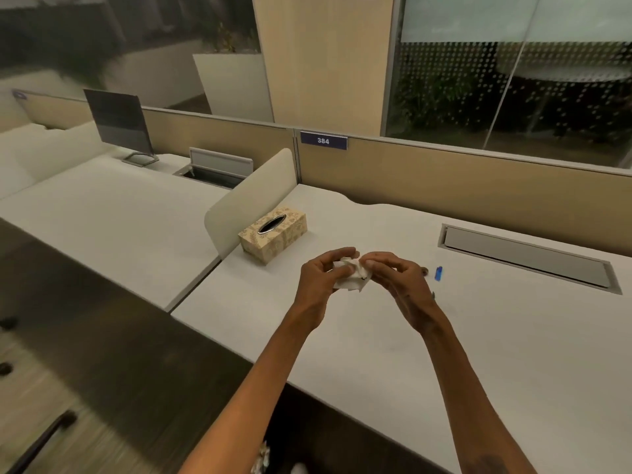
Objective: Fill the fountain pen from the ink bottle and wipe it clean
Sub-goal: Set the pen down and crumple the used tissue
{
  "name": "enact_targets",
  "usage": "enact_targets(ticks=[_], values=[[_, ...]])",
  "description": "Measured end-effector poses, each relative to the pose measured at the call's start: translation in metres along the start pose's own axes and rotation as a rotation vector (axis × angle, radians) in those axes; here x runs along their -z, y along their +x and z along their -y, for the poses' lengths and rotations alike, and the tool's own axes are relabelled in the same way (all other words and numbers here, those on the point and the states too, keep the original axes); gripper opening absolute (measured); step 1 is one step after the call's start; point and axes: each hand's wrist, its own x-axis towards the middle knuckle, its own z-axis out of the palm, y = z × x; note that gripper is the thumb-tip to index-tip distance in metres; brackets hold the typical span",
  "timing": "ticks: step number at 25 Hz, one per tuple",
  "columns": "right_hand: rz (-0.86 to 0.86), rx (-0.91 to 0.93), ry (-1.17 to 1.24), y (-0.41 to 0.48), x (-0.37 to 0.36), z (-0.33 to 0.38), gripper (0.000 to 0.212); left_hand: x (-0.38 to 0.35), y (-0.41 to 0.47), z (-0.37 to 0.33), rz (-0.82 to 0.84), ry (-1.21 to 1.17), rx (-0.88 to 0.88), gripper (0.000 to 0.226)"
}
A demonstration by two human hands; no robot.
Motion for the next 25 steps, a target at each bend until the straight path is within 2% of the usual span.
enact_targets(ticks=[2, 6, 10, 17, 25], values=[[0.038, -0.027, -0.01, 0.002, -0.01, 0.0, 0.021, 0.011, -0.007, -0.003, -0.031, 0.035, -0.03, 0.03], [0.142, -0.069, -0.073, 0.009, -0.044, -0.005, 0.036, 0.045, -0.025, -0.003, -0.107, 0.056, -0.042, 0.033], [0.168, -0.074, -0.142, 0.013, -0.099, -0.025, 0.026, 0.096, -0.043, 0.001, -0.209, -0.024, 0.055, 0.037], [0.299, -0.1, -0.219, 0.005, -0.2, -0.066, 0.014, 0.196, -0.084, 0.013, -0.31, -0.01, 0.202, 0.042], [0.382, -0.219, -0.297, -0.019, -0.28, -0.124, 0.018, 0.282, -0.121, 0.054, -0.414, -0.078, 0.299, 0.029]])
